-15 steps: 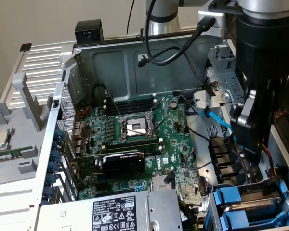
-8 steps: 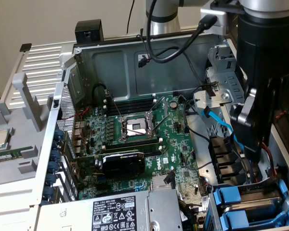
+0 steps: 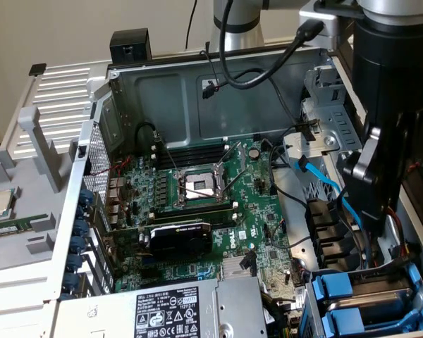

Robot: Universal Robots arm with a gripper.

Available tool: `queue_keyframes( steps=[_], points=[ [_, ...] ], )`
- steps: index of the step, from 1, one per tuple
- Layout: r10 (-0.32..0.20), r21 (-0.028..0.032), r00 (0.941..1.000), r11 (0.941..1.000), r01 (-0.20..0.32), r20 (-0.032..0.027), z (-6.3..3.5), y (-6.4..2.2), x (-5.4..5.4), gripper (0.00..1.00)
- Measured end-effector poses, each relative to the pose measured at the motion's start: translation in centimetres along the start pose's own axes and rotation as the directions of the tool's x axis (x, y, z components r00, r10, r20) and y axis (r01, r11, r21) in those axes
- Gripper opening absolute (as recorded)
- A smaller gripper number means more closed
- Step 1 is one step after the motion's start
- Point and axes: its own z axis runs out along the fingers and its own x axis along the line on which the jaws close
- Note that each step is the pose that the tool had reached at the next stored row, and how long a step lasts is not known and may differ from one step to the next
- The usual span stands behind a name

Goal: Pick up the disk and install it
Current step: 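Insert the first disk wire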

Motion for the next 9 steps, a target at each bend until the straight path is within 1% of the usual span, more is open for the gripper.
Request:
queue_keyframes(
  steps=[4,9],
  points=[
    [0.001,-0.0074,1.0,1.0,-0.001,0.0058,0.39,0.08,0.0,0.35],
    [0.003,-0.0169,0.9999,0.9999,-0.003,0.0135,0.46,0.11,-0.01,0.35]
  ],
)
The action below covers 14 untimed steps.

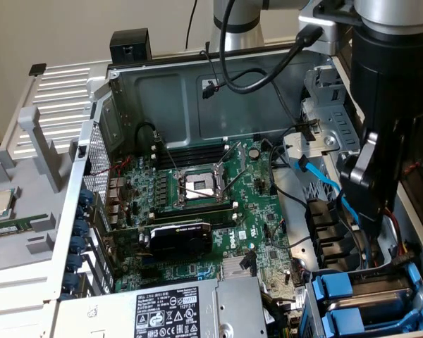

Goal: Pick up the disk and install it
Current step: 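Insert the first disk wire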

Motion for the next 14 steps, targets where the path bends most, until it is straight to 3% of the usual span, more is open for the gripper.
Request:
queue_keyframes(
  steps=[5,11,14],
  points=[
    [0.008,-0.0063,1.0,0.9999,-0.008,0.004,0.01,0.01,0.01,0.35],
    [0.091,-0.006,0.9958,0.9958,-0.091,-0.0086,0.04,0.02,0.03,0.35],
    [0.11,-0.0089,0.9938,0.9938,-0.11,-0.0094,0.05,0.02,0.01,0.35]
  ],
)
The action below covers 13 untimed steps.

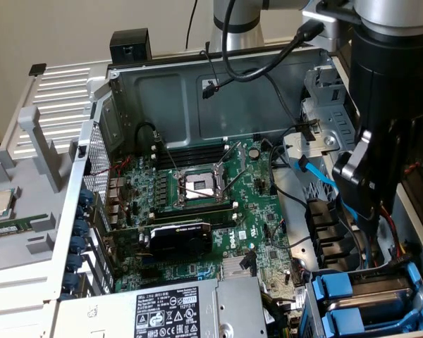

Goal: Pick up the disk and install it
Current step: 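Insert the first disk wire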

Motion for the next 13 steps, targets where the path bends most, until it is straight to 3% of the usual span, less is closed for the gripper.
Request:
queue_keyframes(
  steps=[13],
  points=[
    [0.006,-0.0015,1.0,1.0,-0.006,0.0009,0.03,-0.12,-0.26,0.35]
  ],
)
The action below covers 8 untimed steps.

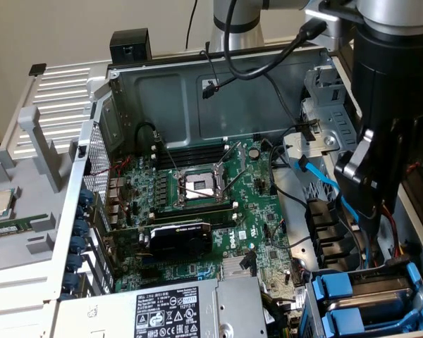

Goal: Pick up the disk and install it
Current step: 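Insert the first disk wire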

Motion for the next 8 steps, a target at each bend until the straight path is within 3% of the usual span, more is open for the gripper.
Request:
queue_keyframes(
  steps=[8],
  points=[
    [-0.001,0.0,1.0,1.0,0.001,0.0005,0.01,-0.03,-0.11,0.35]
  ],
)
